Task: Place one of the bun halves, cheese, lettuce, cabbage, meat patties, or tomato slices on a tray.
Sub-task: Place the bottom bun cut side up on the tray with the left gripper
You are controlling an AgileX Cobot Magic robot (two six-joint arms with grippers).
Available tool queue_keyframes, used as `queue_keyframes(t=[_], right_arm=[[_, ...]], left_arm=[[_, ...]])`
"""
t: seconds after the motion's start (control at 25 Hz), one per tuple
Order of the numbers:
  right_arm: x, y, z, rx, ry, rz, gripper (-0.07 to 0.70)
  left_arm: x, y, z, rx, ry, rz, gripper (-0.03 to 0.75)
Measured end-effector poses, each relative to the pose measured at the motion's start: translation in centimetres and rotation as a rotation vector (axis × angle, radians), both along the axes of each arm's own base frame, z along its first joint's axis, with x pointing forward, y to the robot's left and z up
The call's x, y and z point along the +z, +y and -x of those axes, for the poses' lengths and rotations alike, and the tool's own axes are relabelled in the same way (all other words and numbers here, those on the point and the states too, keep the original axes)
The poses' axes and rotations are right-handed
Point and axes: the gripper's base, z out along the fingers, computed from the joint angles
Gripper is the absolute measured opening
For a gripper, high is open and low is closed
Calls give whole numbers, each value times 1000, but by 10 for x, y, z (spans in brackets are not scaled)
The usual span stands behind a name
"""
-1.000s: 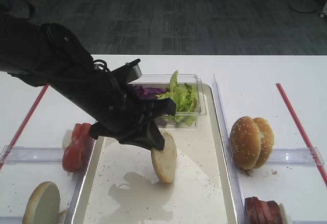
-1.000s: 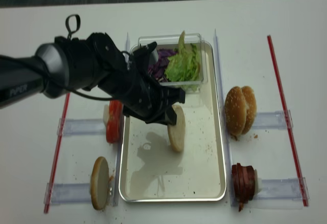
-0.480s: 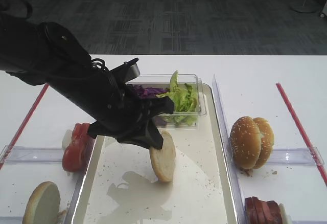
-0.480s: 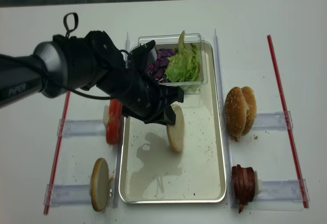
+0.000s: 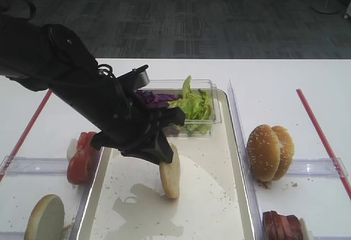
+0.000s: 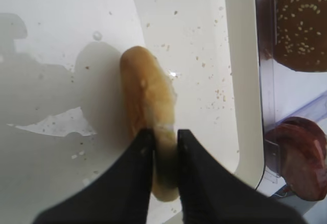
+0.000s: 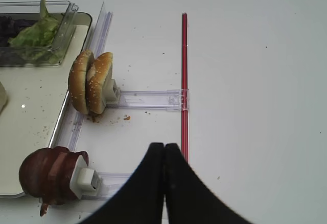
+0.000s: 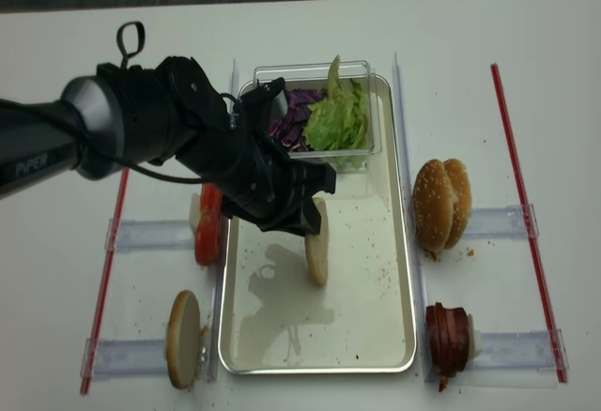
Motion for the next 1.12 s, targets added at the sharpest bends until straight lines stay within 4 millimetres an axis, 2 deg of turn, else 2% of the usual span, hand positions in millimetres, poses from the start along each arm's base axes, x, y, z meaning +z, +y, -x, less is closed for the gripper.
queue_keyframes(t=[0.28,0.44,0.6,0.88,0.96,1.12], right_arm=[[0,0,0,0,0,0,364],[0,0,0,0,0,0,364],[0,0,0,0,0,0,364],[0,0,0,-2,0,-3,364],[0,0,0,-2,0,-3,364],[0,0,0,-2,0,-3,364]], left_arm=[[0,0,0,0,0,-4,111],[-1,1,0,9,7,-14,159],[-4,6,1,21,23,-78,272],[-6,10,1,24,33,-130,555],[-6,10,2,24,36,-131,590],[-6,10,2,24,35,-133,607]])
